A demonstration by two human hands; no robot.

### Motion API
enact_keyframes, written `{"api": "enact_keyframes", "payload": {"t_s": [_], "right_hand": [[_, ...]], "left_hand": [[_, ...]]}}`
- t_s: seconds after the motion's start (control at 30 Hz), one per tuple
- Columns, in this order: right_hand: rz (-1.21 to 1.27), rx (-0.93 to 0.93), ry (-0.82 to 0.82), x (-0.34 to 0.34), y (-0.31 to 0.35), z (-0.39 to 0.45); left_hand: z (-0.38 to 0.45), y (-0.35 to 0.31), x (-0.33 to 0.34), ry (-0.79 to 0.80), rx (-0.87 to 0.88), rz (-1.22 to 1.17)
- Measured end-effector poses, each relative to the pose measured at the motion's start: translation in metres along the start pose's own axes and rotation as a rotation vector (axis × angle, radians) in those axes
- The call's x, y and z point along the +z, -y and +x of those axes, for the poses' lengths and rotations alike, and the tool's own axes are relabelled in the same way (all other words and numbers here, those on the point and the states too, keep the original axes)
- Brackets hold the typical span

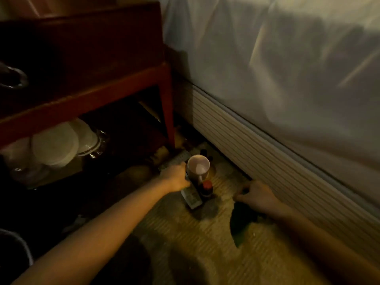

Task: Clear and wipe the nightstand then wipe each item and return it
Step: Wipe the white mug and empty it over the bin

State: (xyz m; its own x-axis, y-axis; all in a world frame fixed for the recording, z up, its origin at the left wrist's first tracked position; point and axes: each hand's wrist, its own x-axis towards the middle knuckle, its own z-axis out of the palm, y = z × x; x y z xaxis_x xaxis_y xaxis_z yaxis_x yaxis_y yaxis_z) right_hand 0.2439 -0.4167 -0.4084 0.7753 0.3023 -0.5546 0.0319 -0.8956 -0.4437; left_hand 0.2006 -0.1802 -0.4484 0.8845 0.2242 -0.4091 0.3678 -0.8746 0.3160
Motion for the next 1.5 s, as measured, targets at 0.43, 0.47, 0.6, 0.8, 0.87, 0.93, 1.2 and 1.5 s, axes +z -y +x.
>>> {"api": "enact_keyframes", "payload": {"t_s": [0.43, 0.47, 0.6, 0.8, 0.87, 0.93, 1.2, 1.5], "right_hand": [[0.479, 0.232, 0.084, 0.045, -0.031, 0.036], [0.509, 0.251, 0.089, 0.045, -0.030, 0.036], [0.572, 0.329, 0.163, 0.048, -0.030, 0.036], [0.717, 0.415, 0.129, 0.054, -0.036, 0.029], [0.845, 0.417, 0.134, 0.052, -0.035, 0.024], [1.029, 0.405, 0.163, 0.048, -0.030, 0.016], [1.472, 0.043, -0.031, 0.042, 0.008, -0.029], [1.378, -0.489, -0.565, 0.029, 0.068, -0.103]], "left_hand": [[0.089, -0.005, 0.050, 0.013, 0.079, -0.177], [0.091, -0.003, 0.054, -0.010, 0.084, -0.192], [0.091, -0.001, 0.063, -0.166, 0.090, -0.317], [0.082, -0.007, 0.057, -0.306, -0.099, -0.548], [0.075, -0.012, 0.045, -0.367, -0.165, -0.602], [0.063, -0.013, 0.030, -0.415, -0.164, -0.654], [-0.026, -0.010, -0.027, -0.581, -0.031, -0.981], [-0.073, -0.049, -0.020, -0.255, 0.002, -1.612]]}}
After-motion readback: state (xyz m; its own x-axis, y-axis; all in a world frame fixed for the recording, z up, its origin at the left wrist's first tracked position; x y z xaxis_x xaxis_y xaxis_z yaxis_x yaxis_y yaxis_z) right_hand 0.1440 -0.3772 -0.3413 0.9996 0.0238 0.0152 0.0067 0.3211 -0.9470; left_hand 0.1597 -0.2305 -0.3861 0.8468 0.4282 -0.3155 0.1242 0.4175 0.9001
